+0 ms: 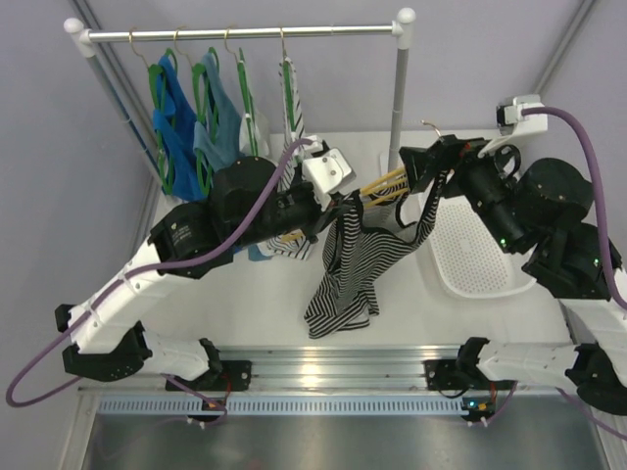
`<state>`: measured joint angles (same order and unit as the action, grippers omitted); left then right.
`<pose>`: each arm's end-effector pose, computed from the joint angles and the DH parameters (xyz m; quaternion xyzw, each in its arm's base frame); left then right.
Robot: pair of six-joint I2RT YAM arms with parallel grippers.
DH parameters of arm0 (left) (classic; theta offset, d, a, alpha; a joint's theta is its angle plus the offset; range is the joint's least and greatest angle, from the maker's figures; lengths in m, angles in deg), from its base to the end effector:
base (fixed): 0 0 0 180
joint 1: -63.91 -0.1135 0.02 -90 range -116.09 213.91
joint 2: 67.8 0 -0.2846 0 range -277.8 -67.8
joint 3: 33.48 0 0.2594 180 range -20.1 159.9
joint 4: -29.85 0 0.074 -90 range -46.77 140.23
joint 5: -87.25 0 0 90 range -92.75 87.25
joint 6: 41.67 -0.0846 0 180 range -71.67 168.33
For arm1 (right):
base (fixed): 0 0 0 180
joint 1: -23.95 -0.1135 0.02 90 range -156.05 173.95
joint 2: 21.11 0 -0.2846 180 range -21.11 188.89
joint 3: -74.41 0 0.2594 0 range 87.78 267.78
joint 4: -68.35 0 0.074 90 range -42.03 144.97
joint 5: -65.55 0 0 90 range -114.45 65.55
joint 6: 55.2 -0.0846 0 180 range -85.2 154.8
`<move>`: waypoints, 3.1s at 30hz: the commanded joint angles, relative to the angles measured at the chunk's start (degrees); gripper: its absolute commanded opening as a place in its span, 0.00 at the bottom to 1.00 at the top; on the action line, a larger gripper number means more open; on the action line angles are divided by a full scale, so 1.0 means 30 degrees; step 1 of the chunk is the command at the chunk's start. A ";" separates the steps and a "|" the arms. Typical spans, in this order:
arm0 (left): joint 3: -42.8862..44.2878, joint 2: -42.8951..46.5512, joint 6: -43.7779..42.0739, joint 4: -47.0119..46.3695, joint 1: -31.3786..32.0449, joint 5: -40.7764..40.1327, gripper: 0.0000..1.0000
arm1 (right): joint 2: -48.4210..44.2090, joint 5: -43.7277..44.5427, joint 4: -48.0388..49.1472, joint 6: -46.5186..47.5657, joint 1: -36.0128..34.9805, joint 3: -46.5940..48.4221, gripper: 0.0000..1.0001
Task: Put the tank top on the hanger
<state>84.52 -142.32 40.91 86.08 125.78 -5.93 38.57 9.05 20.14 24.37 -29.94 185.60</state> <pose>0.1394 -0.2507 0.5313 0.4297 0.6523 -0.2662 0.5648 0.1450 0.1196 0.5705 -0.0487 0.6882 0.2032 0.6948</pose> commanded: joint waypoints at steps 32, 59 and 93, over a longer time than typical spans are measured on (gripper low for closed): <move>0.0371 0.0348 0.3761 -0.0198 -0.0759 -0.1285 0.00 | -0.3956 -0.2878 0.3495 0.1721 0.0003 -0.3487 1.00; -0.2909 0.0348 0.4759 0.0951 -0.0817 -0.1137 0.00 | 0.5243 0.1255 -0.3447 0.0668 0.0004 0.5801 0.47; -0.4491 0.0525 0.6135 -0.2475 0.0762 -0.5265 0.00 | 0.9079 0.8841 -0.9219 -0.4577 0.0677 0.8584 0.00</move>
<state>70.61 -142.45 56.74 87.91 125.85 -16.66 64.28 25.11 -2.87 10.20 -29.17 209.38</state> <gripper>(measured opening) 0.130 0.014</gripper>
